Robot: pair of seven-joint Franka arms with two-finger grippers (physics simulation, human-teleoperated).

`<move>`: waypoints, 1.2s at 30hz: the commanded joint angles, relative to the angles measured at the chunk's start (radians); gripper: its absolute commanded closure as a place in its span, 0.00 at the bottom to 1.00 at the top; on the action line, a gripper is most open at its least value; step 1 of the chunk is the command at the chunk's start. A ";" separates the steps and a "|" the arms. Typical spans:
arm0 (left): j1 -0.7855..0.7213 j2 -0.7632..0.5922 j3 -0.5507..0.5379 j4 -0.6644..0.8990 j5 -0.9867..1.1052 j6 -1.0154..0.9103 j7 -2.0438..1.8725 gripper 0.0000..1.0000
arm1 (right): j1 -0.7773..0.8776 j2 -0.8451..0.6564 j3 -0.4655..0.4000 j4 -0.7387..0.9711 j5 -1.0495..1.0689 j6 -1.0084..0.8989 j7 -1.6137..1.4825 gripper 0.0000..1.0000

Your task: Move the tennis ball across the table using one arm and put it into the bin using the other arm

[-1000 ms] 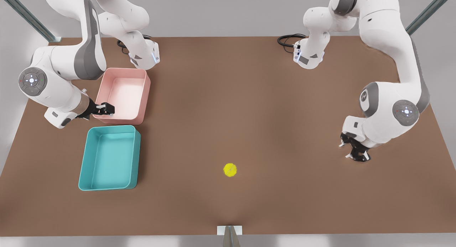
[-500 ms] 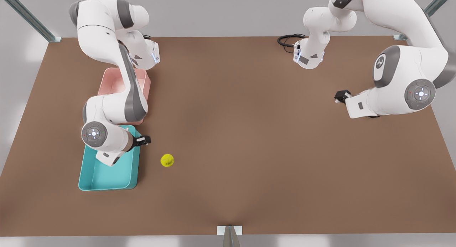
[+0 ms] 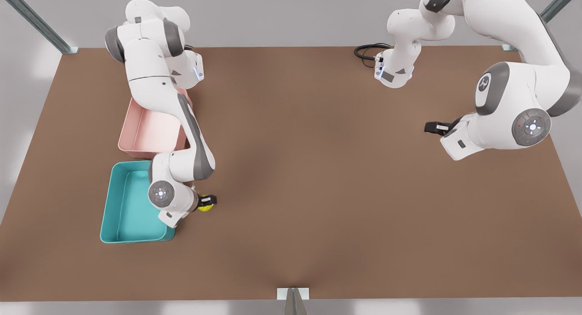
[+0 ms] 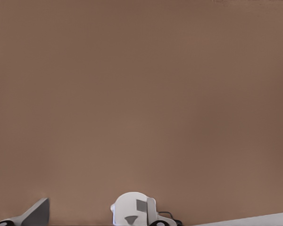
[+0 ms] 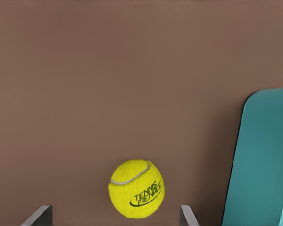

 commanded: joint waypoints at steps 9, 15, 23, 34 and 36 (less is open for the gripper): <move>0.000 0.007 0.000 -0.001 0.000 -0.004 -0.253 0.00 | 0.005 0.017 0.000 -0.113 0.004 0.200 0.068 0.00; 0.000 0.007 0.000 -0.003 0.000 -0.008 -0.253 0.00 | 0.011 0.050 0.000 -0.130 0.004 0.257 0.068 0.00; 0.000 0.021 0.000 -0.007 -0.001 -0.008 -0.253 0.00 | 0.015 0.090 0.001 -0.144 0.003 0.280 0.067 0.00; 0.000 0.021 0.000 -0.007 0.000 -0.006 -0.253 0.00 | 0.026 0.062 0.003 -0.227 0.001 0.360 0.064 0.00; 0.000 0.021 0.000 -0.007 0.000 -0.006 -0.253 0.00 | 0.025 0.065 0.001 -0.222 0.001 0.366 0.062 0.00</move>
